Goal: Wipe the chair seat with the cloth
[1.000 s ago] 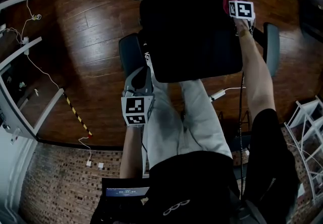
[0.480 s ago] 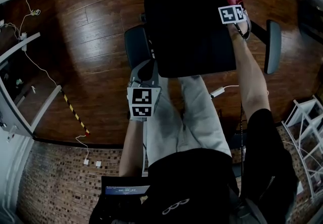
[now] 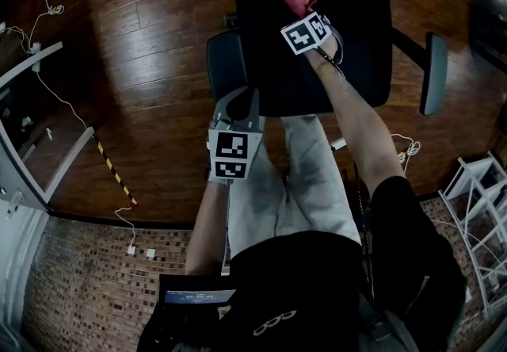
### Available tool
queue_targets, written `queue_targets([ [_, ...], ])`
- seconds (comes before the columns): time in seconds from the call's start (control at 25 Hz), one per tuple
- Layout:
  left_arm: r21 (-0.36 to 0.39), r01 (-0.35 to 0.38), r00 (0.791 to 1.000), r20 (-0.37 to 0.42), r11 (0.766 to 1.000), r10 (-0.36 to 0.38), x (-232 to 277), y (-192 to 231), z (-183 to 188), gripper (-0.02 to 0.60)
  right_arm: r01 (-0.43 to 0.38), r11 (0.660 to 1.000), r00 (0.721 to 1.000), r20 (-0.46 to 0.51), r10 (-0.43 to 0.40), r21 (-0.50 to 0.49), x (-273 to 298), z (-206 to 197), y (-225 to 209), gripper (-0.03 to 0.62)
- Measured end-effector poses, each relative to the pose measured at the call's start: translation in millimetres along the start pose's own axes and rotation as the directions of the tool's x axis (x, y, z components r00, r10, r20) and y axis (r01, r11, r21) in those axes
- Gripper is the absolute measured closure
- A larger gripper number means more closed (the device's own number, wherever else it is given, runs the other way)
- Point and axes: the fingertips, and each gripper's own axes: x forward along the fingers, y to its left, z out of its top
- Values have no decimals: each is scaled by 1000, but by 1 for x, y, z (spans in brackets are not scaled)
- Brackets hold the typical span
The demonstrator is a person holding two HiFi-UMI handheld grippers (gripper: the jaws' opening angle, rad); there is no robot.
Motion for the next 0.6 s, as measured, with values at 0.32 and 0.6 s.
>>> queue_targets([
  [0.32,-16,5,1000,15,1000,-5,-1,2,1,588,-345,938,919,190,344,-28,-29,49,115,525],
  [0.6,-24,4,1000,13,1000,-3,0,4,1,588,-679,734,702,300,646,8,-56,60,175,525],
])
